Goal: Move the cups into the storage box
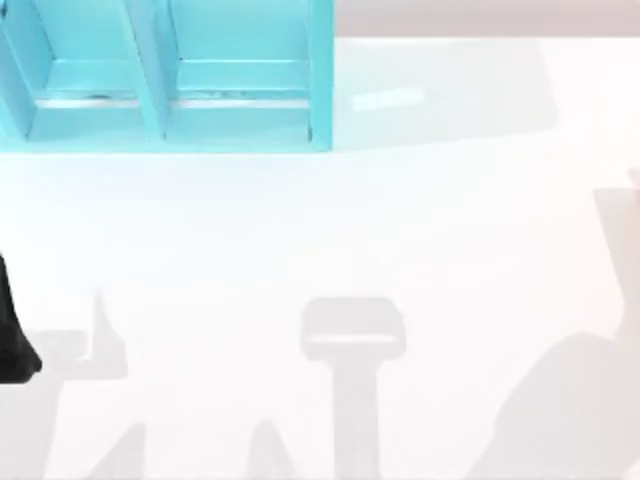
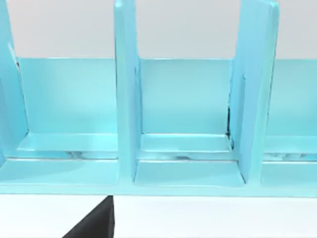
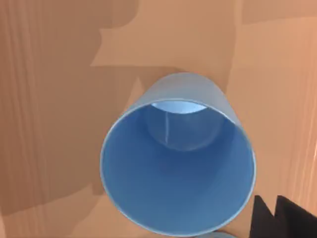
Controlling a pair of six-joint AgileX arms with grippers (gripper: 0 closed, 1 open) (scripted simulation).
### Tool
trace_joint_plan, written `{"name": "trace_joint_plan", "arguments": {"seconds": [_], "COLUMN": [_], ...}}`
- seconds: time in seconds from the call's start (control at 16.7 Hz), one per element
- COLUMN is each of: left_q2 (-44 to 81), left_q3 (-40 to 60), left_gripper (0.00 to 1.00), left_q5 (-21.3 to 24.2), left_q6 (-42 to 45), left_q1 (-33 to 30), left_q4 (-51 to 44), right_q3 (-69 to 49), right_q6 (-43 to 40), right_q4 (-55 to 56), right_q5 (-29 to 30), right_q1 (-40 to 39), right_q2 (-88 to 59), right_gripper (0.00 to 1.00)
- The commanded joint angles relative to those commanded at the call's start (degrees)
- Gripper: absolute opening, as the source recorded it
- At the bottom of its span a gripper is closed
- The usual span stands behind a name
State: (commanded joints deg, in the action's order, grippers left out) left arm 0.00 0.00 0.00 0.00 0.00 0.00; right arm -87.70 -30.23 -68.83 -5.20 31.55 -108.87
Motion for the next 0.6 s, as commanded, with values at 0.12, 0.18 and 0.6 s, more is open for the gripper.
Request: {"name": "trace_joint_plan", "arguments": {"seconds": [0.12,0.18,0.6], "left_q2": [0.0,0.0,0.0], "left_q3": [0.0,0.0,0.0], "left_gripper": [1.0,1.0,1.0], "left_q5": [0.0,0.0,0.0], "left_q6": [0.0,0.0,0.0], "left_q1": [0.0,0.0,0.0], "left_q4": [0.0,0.0,0.0], "right_q3": [0.0,0.0,0.0], "right_q6": [0.0,0.0,0.0], "right_q4": [0.0,0.0,0.0], "right_q5": [0.0,0.0,0.0], "right_q1": [0.0,0.0,0.0], "right_q2": [0.0,0.0,0.0], "right_gripper": [0.45,0.53,1.0]}}
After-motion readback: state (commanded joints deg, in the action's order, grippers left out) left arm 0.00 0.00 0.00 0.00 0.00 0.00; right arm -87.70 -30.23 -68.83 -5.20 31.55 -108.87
